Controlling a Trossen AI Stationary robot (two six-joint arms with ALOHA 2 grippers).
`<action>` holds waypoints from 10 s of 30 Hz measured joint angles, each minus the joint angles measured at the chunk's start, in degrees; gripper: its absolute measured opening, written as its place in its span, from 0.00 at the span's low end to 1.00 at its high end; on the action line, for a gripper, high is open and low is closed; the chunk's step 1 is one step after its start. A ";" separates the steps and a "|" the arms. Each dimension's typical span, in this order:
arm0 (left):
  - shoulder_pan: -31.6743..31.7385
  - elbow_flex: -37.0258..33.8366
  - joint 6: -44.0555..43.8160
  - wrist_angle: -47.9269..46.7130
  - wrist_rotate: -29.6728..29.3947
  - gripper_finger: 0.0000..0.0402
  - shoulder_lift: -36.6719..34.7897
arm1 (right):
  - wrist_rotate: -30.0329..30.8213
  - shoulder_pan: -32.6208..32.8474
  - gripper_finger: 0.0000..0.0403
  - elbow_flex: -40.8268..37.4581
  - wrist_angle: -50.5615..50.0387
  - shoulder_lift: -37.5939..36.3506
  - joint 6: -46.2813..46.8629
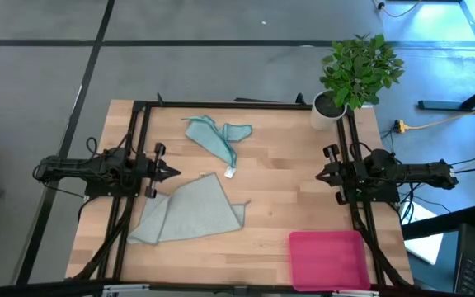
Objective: Roll microfiber towels into tight, uniform cylinder then place into a basket
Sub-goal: Fold the blue towel
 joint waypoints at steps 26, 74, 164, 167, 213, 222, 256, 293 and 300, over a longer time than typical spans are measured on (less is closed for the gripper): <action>0.00 2.32 7.99 5.03 -5.73 0.00 0.13 | 21.44 -0.01 0.00 23.72 -23.34 13.85 1.57; 0.00 2.36 8.91 1.78 -6.87 0.00 0.21 | 18.03 -27.86 0.36 85.09 -60.80 104.01 31.56; 0.00 2.97 1.57 0.04 -29.14 0.00 0.27 | 26.59 -29.28 0.00 114.94 -83.54 118.11 10.21; 0.00 5.18 -0.05 -2.11 -29.19 0.00 1.10 | 26.72 -28.17 0.00 118.41 -85.41 118.11 7.79; 10.82 16.39 -14.96 -9.13 -27.01 0.09 48.78 | 24.07 -5.89 0.00 133.09 -101.76 112.84 -5.81; 11.73 16.39 1.50 4.01 -24.38 0.17 54.88 | 24.06 -6.17 0.01 133.09 -101.44 112.84 -5.80; 39.93 44.33 -7.29 -6.78 -2.38 0.16 94.96 | 24.04 -6.13 0.01 133.09 -101.54 112.84 -5.92; 41.77 45.38 -4.05 -9.18 -1.82 0.12 97.55 | 24.05 -6.15 0.01 133.09 -101.52 112.84 -5.99; 41.62 45.60 -3.78 -7.26 -1.84 0.12 101.70 | 24.05 -6.15 0.01 133.07 -101.50 112.84 -5.90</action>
